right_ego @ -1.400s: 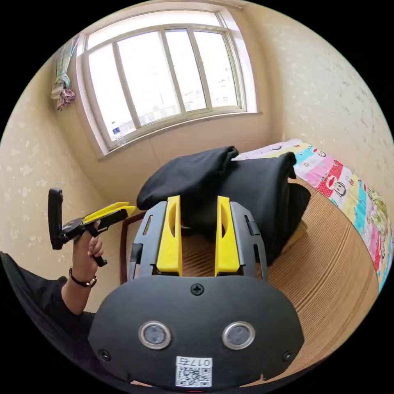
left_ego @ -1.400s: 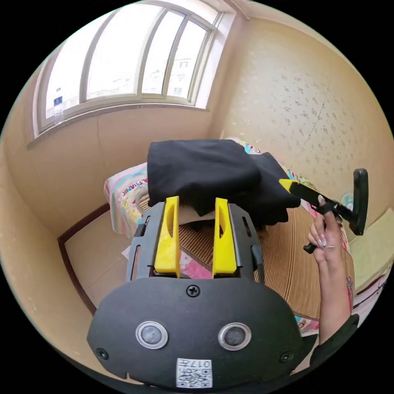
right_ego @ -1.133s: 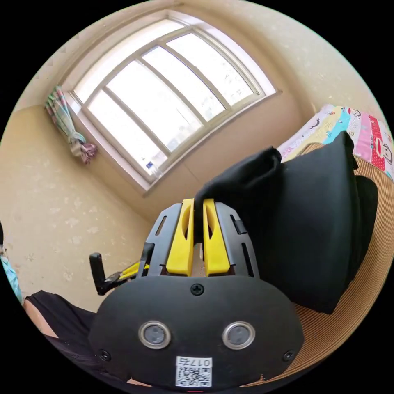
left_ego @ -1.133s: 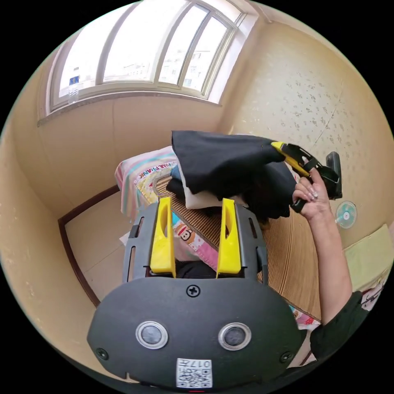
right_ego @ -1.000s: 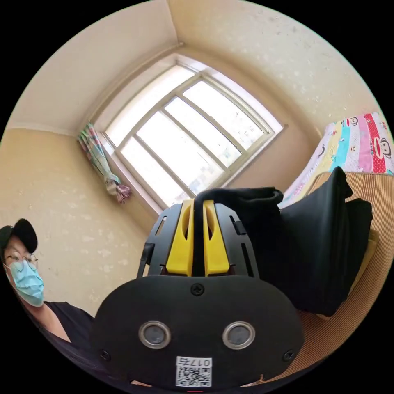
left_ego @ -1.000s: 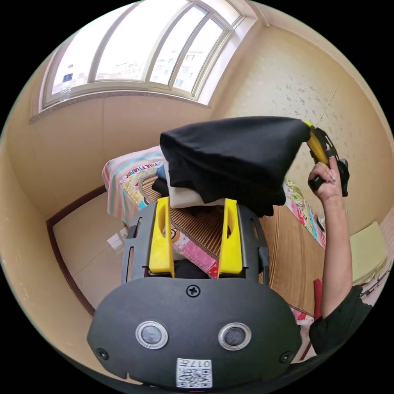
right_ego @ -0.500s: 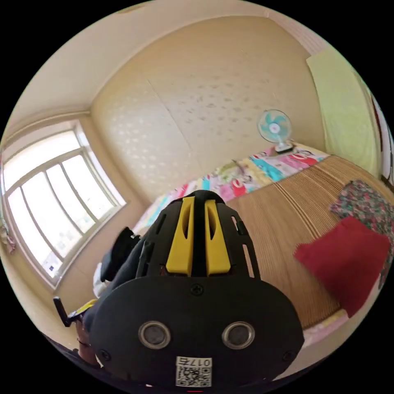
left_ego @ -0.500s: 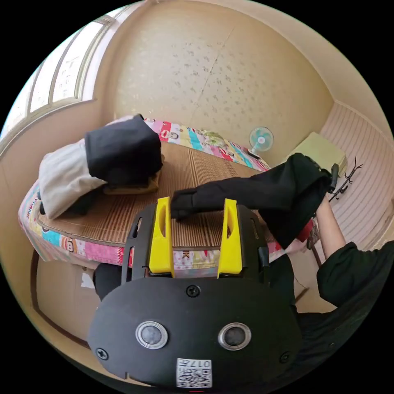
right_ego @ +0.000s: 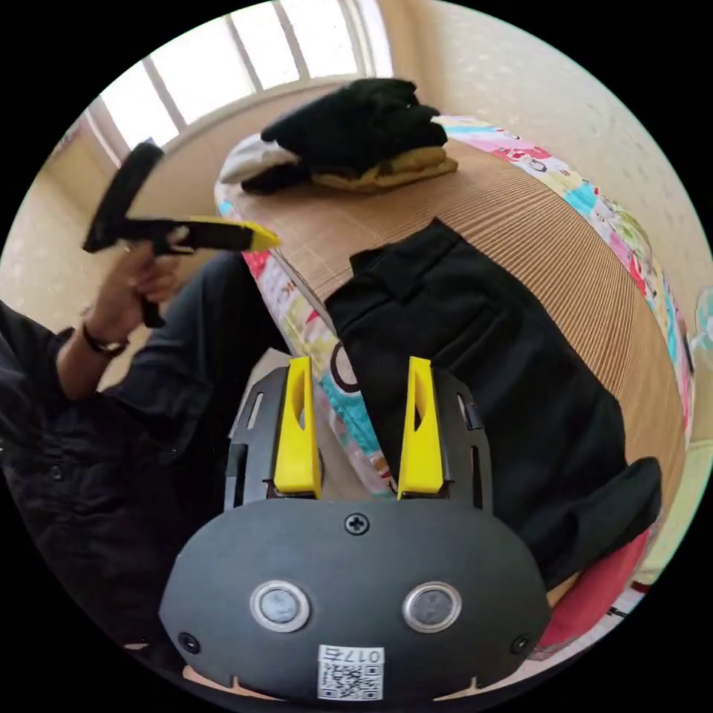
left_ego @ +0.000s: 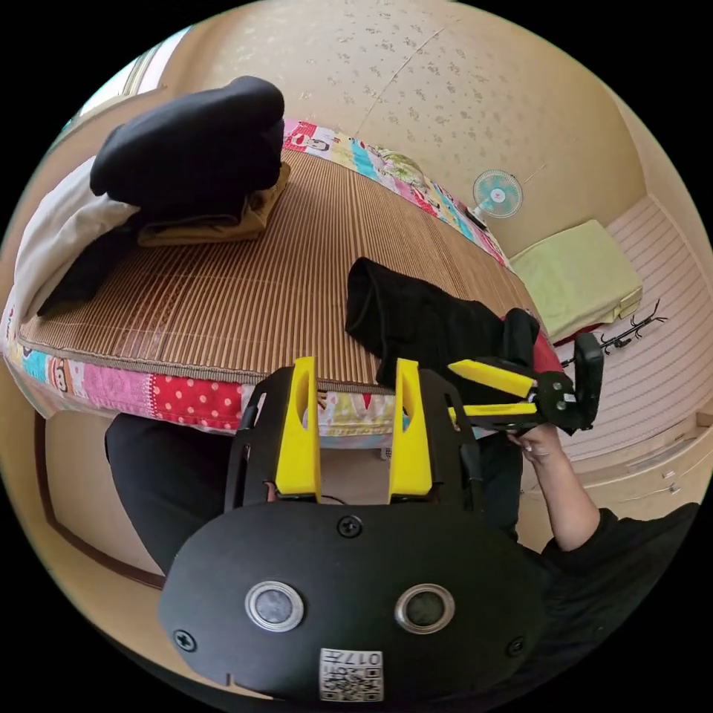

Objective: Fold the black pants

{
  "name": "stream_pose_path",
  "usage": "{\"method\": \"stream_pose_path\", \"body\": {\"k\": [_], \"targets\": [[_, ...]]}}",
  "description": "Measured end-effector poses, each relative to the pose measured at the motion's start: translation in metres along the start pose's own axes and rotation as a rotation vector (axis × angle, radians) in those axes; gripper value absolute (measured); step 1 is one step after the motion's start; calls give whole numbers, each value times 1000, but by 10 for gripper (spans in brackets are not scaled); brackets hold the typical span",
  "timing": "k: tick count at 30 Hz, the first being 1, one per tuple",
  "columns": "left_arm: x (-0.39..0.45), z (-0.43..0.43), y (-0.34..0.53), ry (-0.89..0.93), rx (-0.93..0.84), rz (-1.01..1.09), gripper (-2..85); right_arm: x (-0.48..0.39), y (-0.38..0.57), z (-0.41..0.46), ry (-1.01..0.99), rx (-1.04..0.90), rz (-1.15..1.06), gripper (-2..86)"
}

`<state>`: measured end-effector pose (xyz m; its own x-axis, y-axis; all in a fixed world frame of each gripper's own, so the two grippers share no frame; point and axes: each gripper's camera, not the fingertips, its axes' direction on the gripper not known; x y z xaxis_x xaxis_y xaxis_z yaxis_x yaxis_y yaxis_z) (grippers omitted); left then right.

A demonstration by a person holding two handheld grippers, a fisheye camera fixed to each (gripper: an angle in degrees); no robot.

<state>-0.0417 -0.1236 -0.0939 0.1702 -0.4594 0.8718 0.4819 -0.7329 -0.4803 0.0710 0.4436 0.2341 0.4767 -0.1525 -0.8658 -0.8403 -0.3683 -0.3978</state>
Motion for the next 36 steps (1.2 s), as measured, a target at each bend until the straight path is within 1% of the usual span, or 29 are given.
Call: {"method": "stream_pose_path", "body": {"k": [1, 3, 5, 6, 7, 8, 10, 11, 13, 14, 16, 17, 19, 20, 21, 22, 23, 24, 25, 26, 27, 28, 29, 30, 31, 32, 33, 34, 36], "targets": [[-7, -3, 3, 3, 5, -18, 148, -11, -12, 27, 129, -89, 10, 149], [-17, -7, 10, 41, 17, -40, 150, -27, -21, 33, 158, -108, -38, 133], [-25, -9, 18, 104, 39, -51, 154, -37, -29, 22, 109, -129, -26, 93], [-28, -8, 22, 140, 46, -52, 155, -43, -29, 6, 49, -99, -26, 65], [-29, -4, 26, 169, 45, -46, 156, -46, -25, -16, 64, -16, 10, 42], [-29, -1, 27, 182, 41, -42, 157, -45, -22, -29, 74, 25, 33, 39], [-27, 13, 28, 240, 24, -44, 168, -27, -13, -88, 72, 184, 181, 27], [-25, 17, 28, 262, 22, -45, 171, -24, -11, -104, 68, 228, 204, 25], [-16, 34, 26, 313, 26, -50, 185, -21, -2, -166, 117, 380, 271, 19], [-14, 39, 26, 298, 27, -54, 193, -22, 0, -180, 132, 413, 283, 18], [-4, 63, 25, 165, 12, -64, 221, -31, 11, -238, 181, 546, 326, 14], [-2, 69, 26, 145, 7, -61, 227, -34, 14, -251, 183, 579, 335, 13], [6, 85, 35, 109, 30, -24, 229, -45, 28, -302, 156, 712, 353, 11], [9, 86, 39, 134, 50, 5, 224, -49, 32, -314, 145, 747, 354, 11], [17, 83, 47, 228, 116, 73, 199, -58, 39, -340, 126, 809, 345, 10], [28, 73, 53, 388, 200, 171, 159, -68, 46, -365, 118, 868, 325, 10], [34, 64, 55, 480, 246, 234, 119, -74, 50, -378, 122, 895, 318, 10], [45, 37, 55, 569, 329, 308, 38, -86, 58, -404, 145, 944, 315, 10], [55, -3, 55, 529, 431, 306, 32, -98, 71, -434, 195, 1001, 329, 10], [60, -26, 54, 514, 487, 318, 29, -103, 79, -448, 222, 1032, 332, 10], [66, -77, 53, 536, 614, 368, 27, -116, 99, -479, 279, 1108, 336, 10], [70, -129, 49, 599, 724, 419, 27, -127, 122, -509, 323, 1188, 340, 10], [73, -156, 45, 632, 769, 446, 27, -133, 132, -524, 336, 1225, 335, 10], [84, -207, 34, 665, 821, 502, 28, -147, 153, -553, 360, 1305, 304, 11], [101, -255, 23, 668, 855, 569, 29, -161, 169, -580, 393, 1376, 262, 11], [111, -277, 18, 667, 872, 601, 30, -168, 175, -594, 415, 1403, 249, 11], [131, -317, 11, 665, 915, 666, 32, -179, 183, -621, 457, 1437, 245, 12], [153, -352, 3, 636, 954, 721, 33, -184, 186, -647, 498, 1454, 249, 12], [186, -390, -16, 549, 955, 747, 35, -178, 180, -683, 537, 1432, 251, 14]]}}
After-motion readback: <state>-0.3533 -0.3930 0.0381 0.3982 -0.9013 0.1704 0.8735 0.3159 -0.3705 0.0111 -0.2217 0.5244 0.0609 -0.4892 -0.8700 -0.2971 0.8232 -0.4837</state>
